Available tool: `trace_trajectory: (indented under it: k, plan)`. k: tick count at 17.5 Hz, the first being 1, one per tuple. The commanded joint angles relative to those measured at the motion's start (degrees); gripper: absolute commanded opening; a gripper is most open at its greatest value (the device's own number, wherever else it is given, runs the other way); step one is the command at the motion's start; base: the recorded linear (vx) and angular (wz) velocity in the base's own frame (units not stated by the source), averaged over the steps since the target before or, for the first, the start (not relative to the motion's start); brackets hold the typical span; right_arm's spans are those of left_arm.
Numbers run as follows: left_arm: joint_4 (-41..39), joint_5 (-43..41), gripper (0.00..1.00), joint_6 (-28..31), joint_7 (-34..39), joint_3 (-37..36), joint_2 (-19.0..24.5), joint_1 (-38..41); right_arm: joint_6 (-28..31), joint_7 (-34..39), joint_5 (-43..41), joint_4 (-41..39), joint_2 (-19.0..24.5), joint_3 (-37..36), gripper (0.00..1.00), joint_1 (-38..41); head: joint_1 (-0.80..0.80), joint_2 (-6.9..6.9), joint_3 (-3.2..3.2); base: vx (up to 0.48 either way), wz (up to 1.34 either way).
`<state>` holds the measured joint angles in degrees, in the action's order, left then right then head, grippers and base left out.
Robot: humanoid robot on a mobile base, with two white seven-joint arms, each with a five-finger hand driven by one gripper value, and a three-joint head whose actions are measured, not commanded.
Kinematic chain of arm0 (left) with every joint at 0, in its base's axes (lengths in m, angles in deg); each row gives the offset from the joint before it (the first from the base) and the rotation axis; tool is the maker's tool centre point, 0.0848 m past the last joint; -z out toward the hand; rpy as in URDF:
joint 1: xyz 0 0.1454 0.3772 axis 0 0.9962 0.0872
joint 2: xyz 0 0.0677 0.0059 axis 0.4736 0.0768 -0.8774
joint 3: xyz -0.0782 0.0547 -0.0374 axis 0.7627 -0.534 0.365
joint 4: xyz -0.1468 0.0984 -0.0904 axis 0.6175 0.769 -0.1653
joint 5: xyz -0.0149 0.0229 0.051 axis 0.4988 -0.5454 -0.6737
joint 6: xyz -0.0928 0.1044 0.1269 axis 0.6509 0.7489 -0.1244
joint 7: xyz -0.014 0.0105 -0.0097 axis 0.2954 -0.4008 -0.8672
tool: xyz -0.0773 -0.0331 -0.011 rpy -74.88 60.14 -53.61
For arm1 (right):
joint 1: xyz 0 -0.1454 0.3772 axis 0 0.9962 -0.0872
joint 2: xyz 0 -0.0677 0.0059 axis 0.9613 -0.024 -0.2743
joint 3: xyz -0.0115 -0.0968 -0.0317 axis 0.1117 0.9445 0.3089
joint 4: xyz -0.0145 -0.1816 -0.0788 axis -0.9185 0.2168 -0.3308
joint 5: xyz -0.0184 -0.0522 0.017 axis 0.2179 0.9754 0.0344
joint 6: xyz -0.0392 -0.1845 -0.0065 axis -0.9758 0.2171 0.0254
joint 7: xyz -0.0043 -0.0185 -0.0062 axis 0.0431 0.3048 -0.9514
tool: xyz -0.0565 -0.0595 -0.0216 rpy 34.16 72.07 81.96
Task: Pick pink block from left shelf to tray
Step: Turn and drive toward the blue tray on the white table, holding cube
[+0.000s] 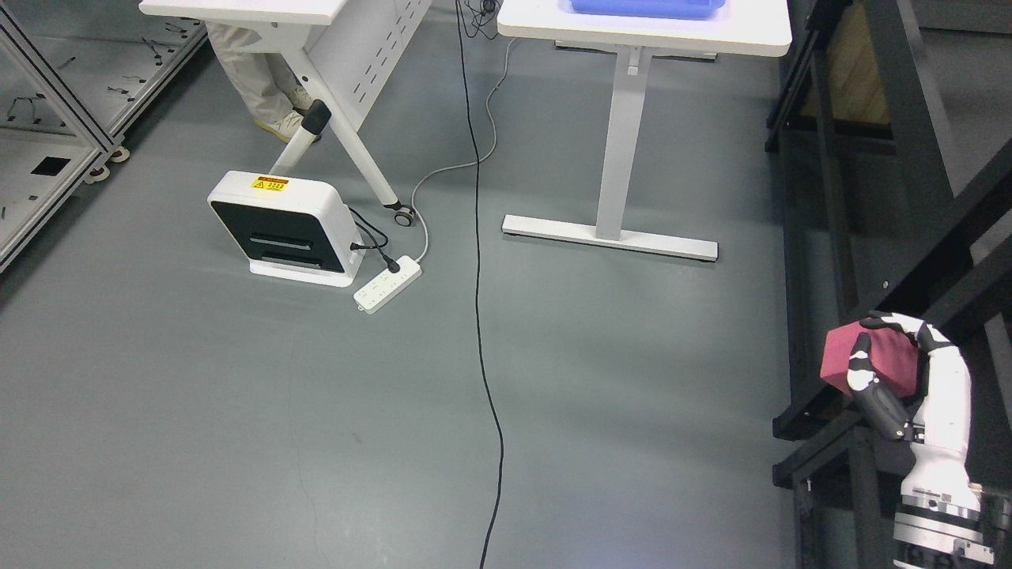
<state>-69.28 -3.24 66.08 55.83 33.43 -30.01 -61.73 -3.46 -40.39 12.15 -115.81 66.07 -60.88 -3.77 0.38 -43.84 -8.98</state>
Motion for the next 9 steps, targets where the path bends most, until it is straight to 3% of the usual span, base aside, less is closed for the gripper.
trace_trajectory:
  k: [1,9]
  plan:
    - [0.0,-0.1,1.00,0.0,0.0,0.0,1.0,0.3,0.0,0.0,-0.1,0.0,-1.0,-0.6,0.04,-0.1,0.00,0.00,0.00,0.014,0.06]
    - [0.0,-0.1,1.00,0.0,0.0,0.0,1.0,0.3,-0.4,0.0,-0.1,0.0,-1.0,-0.6,0.04,-0.1,0.00,0.00,0.00,0.067,0.17]
